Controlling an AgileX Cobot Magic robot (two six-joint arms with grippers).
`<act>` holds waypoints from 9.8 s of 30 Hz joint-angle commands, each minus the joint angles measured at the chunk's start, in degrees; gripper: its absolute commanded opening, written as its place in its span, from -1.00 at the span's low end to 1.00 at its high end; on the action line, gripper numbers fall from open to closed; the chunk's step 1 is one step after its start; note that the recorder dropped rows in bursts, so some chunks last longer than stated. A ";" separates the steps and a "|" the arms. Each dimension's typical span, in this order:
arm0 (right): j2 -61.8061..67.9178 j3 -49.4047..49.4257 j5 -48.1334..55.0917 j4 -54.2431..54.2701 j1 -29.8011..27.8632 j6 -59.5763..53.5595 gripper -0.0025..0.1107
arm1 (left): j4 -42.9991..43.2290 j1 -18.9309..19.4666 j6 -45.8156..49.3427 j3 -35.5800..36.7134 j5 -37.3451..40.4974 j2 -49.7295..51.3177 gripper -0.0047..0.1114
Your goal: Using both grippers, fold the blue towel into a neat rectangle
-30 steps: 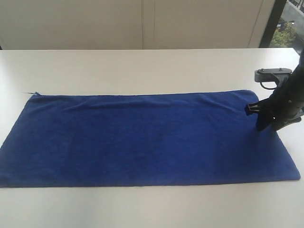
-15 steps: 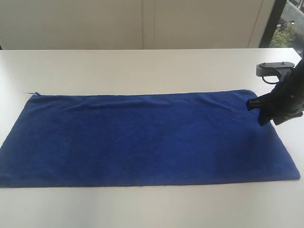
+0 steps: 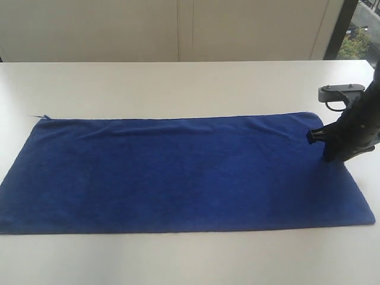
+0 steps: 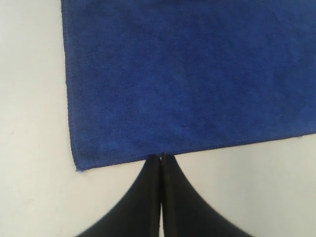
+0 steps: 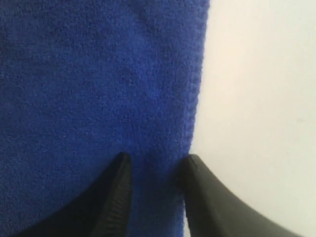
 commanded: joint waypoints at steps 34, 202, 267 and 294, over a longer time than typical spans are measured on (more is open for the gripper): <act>0.57 -5.15 0.76 -20.64 -17.93 17.69 -0.96 | -0.71 0.21 0.19 -0.31 0.82 -0.40 -0.92; -3.61 -11.07 5.41 -9.96 35.23 22.19 -0.96 | -0.71 0.21 0.19 -0.31 -0.51 -0.40 -0.92; 30.29 -43.95 -20.21 6.62 40.48 29.88 -0.96 | -0.71 0.21 0.19 -0.31 -0.51 -0.40 -0.92; 14.32 -44.03 11.99 5.29 26.11 20.45 -0.96 | -0.71 0.21 0.19 -0.31 -0.51 -0.40 -0.92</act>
